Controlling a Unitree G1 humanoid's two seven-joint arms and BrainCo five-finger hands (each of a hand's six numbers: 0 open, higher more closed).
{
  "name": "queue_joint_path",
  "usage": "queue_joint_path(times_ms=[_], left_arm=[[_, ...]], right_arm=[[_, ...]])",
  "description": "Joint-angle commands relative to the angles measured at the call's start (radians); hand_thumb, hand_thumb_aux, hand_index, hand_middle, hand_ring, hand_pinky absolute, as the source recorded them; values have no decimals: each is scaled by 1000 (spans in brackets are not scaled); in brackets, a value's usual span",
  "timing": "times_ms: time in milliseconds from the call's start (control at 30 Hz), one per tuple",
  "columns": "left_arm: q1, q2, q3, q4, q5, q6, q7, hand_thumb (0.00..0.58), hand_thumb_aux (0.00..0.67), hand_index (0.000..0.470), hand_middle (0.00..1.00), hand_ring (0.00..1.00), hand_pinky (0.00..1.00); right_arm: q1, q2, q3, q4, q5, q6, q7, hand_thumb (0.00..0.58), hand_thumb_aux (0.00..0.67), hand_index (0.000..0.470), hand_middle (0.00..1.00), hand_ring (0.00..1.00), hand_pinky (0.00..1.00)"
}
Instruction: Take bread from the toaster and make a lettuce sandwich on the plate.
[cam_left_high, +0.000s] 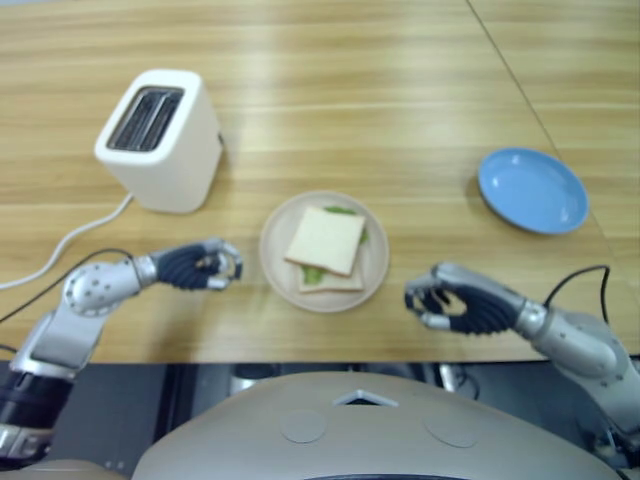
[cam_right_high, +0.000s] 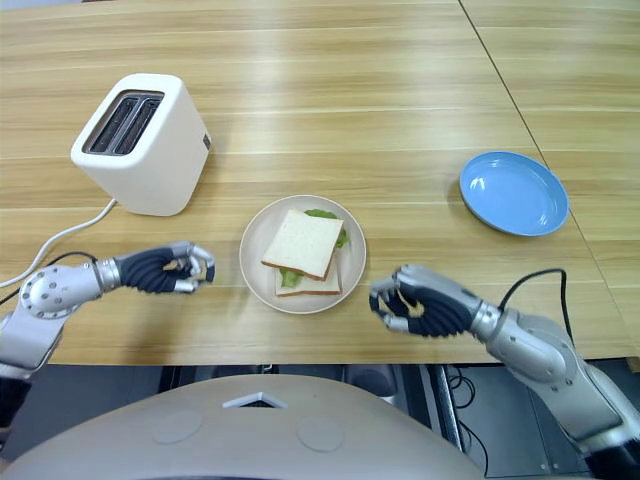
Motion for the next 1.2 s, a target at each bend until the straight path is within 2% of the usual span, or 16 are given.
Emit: queue_joint_path(times_ms=[33, 200, 333, 567, 667, 833, 867, 933, 967, 1000, 1033, 1067, 1100, 1133, 1167, 1200], left_arm=[[20, 6, -45, -50, 47, 40, -22, 580, 670, 460, 1000, 1000, 1000], [-29, -54, -184, -15, 106, 102, -58, 580, 670, 460, 1000, 1000, 1000], [-78, -145, -297, 83, 176, 160, -44, 580, 670, 460, 1000, 1000, 1000], [-156, -208, -358, 210, 226, 207, -27, 580, 670, 460, 1000, 1000, 1000], [-230, -266, -363, 297, 249, 210, 22, 580, 670, 460, 1000, 1000, 1000], [-418, -380, -332, 498, 327, 202, 215, 580, 670, 460, 1000, 1000, 1000], [-457, -403, -322, 541, 330, 199, 248, 579, 641, 440, 1000, 1000, 1000], [-530, -438, -312, 625, 349, 193, 315, 580, 670, 460, 1000, 1000, 1000], [-564, -451, -309, 667, 356, 188, 344, 553, 525, 361, 1000, 1000, 1000], [-594, -461, -307, 707, 365, 183, 370, 553, 525, 361, 1000, 1000, 1000], [-624, -472, -305, 745, 376, 179, 401, 580, 670, 460, 1000, 1000, 1000], [-652, -485, -298, 782, 378, 175, 430, 579, 638, 438, 871, 871, 871], [-671, -492, -295, 806, 381, 167, 449, 571, 586, 402, 824, 824, 824], [-683, -494, -296, 818, 386, 152, 465, 546, 507, 348, 737, 737, 737], [-685, -492, -290, 811, 381, 133, 475, 546, 507, 348, 737, 737, 737], [-681, -491, -273, 792, 363, 119, 481, 0, 0, 0, 0, 0, 0]], right_arm=[[0, -15, 38, -14, 42, 67, 116, 580, 670, 460, 1000, 1000, 1000], [-112, 65, 153, 71, -66, 136, 179, 580, 670, 460, 1000, 1000, 1000], [-303, 189, 262, 247, -239, 156, 157, 580, 670, 460, 1000, 1000, 1000], [-501, 286, 350, 470, -490, 131, 54, 580, 670, 460, 1000, 1000, 1000], [-600, 324, 380, 573, -570, 118, 0, 580, 670, 460, 1000, 1000, 1000], [-787, 385, 381, 763, -648, 79, -160, 580, 670, 460, 1000, 1000, 1000], [-822, 394, 379, 800, -662, 73, -197, 580, 670, 460, 1000, 1000, 1000], [-894, 412, 374, 867, -694, 52, -297, 580, 670, 460, 1000, 1000, 1000], [-930, 421, 372, 900, -704, 39, -343, 580, 670, 460, 1000, 1000, 1000], [-963, 429, 373, 931, -717, 26, -386, 580, 670, 460, 1000, 1000, 1000], [-995, 435, 375, 955, -739, 24, -441, 569, 578, 397, 788, 788, 788], [-1022, 439, 377, 975, -758, 24, -488, 454, 357, 245, 0, 0, 0], [-1042, 443, 377, 992, -770, 21, -524, 0, 0, 0, 0, 0, 0], [-1055, 442, 375, 999, -778, 20, -557, 0, 0, 0, 0, 0, 0], [-1060, 437, 369, 993, -777, 14, -582, 0, 0, 0, 0, 0, 0], [-1054, 434, 350, 979, -753, -3, -600, 0, 0, 0, 0, 0, 0]])
